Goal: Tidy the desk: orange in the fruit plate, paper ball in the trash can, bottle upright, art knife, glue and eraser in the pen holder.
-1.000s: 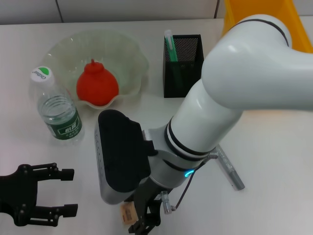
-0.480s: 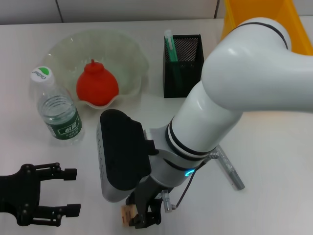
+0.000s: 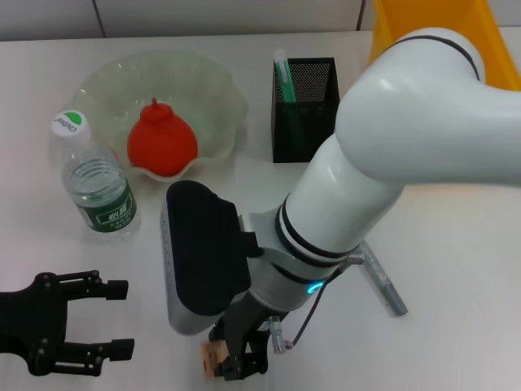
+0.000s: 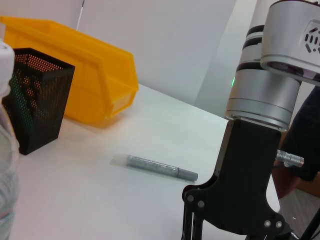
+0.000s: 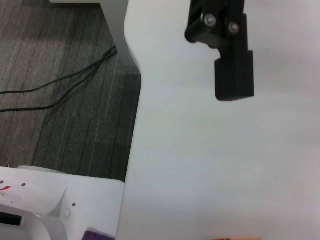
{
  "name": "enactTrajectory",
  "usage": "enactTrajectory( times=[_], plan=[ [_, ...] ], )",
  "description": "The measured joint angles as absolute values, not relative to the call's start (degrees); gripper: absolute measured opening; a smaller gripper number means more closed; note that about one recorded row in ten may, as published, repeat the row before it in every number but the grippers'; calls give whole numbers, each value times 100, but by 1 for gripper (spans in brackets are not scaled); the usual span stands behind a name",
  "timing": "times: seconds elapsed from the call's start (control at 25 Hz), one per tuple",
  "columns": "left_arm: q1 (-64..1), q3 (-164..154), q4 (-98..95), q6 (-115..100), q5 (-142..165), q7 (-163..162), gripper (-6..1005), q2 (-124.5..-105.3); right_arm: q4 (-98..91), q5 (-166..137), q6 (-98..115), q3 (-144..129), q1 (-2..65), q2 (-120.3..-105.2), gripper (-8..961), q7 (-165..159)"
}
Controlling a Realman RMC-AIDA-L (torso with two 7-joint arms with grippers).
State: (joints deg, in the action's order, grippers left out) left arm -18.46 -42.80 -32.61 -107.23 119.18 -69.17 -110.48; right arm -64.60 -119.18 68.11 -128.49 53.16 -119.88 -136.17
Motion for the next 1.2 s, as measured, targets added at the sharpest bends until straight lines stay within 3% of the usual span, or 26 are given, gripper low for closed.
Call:
enactTrajectory(
  times=[0.32,1.2],
  plan=[
    [-1838,-4279,-3261,-10722,11917,-6917,846,-11047,-6752,-12026,7171,-12456,5066,-11973,360,-13627],
    [-1889,-4271,-3261,-10724,11917,-6983,846,-11039,-9485,-14068,8712,-9723,3332,-11965,348,-13778]
  ],
)
